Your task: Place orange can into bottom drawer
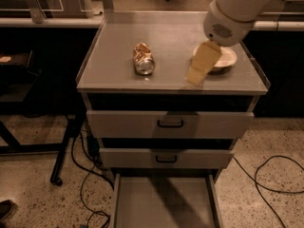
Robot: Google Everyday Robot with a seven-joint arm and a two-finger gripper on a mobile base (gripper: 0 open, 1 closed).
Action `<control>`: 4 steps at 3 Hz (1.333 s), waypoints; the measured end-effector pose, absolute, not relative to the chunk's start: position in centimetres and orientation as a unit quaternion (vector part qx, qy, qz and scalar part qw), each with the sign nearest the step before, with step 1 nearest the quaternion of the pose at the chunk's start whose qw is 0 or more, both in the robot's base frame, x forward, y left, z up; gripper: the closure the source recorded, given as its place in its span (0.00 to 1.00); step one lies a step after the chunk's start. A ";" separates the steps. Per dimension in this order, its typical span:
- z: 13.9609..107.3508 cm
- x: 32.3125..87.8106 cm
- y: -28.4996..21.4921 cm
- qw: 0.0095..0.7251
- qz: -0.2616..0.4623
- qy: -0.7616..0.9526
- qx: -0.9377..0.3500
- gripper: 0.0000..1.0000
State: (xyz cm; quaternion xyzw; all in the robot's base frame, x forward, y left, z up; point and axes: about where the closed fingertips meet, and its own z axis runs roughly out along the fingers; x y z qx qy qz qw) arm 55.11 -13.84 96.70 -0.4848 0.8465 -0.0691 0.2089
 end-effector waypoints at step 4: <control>96.0 63.4 -7.8 0.249 -0.048 0.875 -0.414 0.00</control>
Offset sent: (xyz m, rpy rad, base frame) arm 0.0201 0.0046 -0.0007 0.0050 -0.0097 -0.0561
